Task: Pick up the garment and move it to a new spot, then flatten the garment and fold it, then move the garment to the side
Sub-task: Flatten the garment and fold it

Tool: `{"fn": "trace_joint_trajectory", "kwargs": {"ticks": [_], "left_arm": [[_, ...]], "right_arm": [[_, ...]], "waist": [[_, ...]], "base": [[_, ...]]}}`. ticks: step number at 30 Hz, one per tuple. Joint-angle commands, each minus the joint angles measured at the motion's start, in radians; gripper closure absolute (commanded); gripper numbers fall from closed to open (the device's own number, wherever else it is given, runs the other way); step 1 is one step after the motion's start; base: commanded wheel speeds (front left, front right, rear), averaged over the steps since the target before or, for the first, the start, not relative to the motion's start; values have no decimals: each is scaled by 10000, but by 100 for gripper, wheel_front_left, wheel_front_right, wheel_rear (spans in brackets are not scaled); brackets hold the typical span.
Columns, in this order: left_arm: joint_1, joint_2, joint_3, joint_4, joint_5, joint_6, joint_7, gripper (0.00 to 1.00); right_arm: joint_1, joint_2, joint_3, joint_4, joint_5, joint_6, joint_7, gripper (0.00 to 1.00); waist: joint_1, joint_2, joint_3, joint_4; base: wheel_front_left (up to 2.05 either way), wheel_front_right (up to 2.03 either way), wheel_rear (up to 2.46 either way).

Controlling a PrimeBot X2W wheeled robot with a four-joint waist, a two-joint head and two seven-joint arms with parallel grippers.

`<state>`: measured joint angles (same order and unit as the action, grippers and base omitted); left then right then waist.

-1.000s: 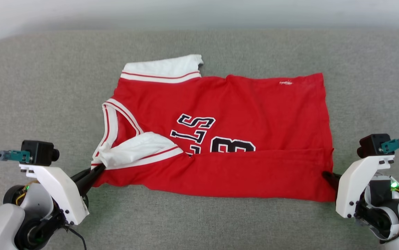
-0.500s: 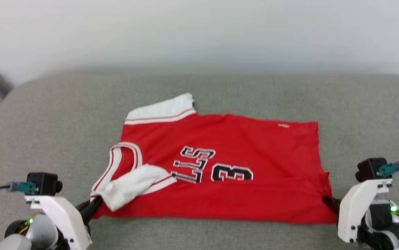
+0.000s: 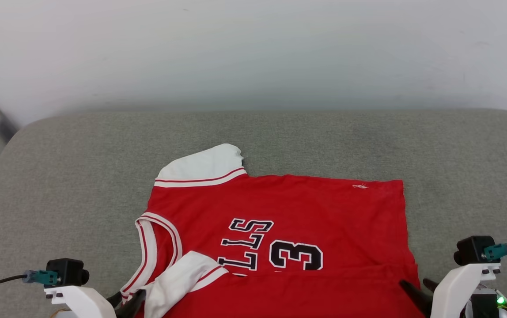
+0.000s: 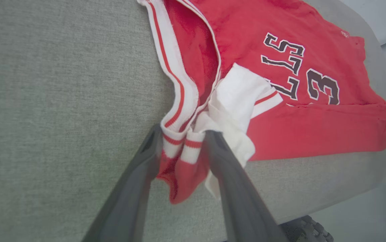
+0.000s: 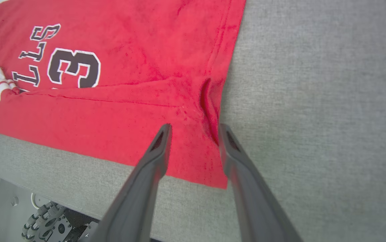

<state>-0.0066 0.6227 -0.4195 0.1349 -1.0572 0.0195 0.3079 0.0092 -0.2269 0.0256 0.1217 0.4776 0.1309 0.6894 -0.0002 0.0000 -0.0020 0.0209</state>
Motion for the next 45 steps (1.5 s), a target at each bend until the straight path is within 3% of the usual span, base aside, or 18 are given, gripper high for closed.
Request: {"fn": "trace_joint_trajectory", "kwargs": {"ticks": [1,5,13,20,25,36,45], "left_arm": [[-162,-79,2,69,62,-33,-107,0],[-397,-96,150,278,286,-108,-591,0],[-1625,-172,587,338,940,-54,-1709,0],[-3637,-227,932,746,1501,-77,-2369,0],[-5153,-119,1029,1422,1787,-330,-2502,0],[-8012,721,440,2730,1898,-1349,-1033,0],[-9116,2221,-621,2466,62,-1503,2338,0]], "right_arm": [[63,-2,78,-139,100,-4,-216,0],[-23,-186,397,-675,-196,-2,-1514,0],[-525,80,228,-1303,-1128,-4,-4006,0],[-1542,601,3,-1860,-2080,-4,-5441,0],[-2222,952,-124,-2048,-2624,-4,-6012,0],[-2978,1364,-100,-1973,-2760,-4,-6450,0],[-2993,1590,-9,-1708,-2510,-4,-6653,0]], "waist": [[2,0,22,-65],[2,0,26,-290],[2,0,433,-641],[2,0,2059,-1017],[2,0,3178,-1315],[2,0,4451,-1998],[2,0,4980,-2728]], "base": [[0,0,0],[0,0,0],[0,0,0],[0,0,0],[0,0,0],[0,0,0],[0,0,0]]}}
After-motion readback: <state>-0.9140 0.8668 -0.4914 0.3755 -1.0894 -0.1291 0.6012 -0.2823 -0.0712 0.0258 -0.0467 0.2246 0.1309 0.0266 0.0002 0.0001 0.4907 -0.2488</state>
